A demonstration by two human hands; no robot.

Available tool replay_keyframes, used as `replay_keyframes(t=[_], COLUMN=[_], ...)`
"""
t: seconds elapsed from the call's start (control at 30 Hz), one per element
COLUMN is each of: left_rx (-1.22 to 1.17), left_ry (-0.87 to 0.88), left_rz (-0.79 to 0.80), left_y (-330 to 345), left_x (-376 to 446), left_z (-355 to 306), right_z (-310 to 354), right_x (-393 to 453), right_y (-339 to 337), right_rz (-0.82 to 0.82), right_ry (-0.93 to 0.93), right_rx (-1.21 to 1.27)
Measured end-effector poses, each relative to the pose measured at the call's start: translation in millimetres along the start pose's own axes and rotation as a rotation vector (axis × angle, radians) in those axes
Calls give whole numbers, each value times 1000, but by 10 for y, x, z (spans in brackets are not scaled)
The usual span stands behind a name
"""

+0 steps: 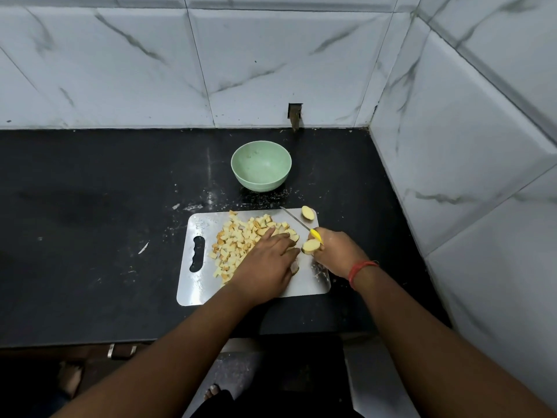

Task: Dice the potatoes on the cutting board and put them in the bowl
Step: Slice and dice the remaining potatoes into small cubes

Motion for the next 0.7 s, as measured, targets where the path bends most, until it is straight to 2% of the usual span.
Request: replay_keyframes(t=[0.27,0.4,0.7], left_rx=[106,110,52], left_ry=[41,22,-15], left_rz=[77,57,89], left_y=[127,172,224], left_x=[111,115,91], left_z=[-93,-98,-103], right_z=[-52,-136,-146], right_x=[9,-56,-92], right_y=[37,27,146], right_rz=[0,-147,-167], right_ry=[-52,7,16], right_rx=[92,139,65])
Point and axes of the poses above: each hand's wrist, its own x-axis towards the middle knuckle, its own y-axis out of the palm, z = x × y, the point moved 1 cm from there along x, towards the middle knuckle, and after that the axes turned 7 degrees about -y, right-handed, at the moved point
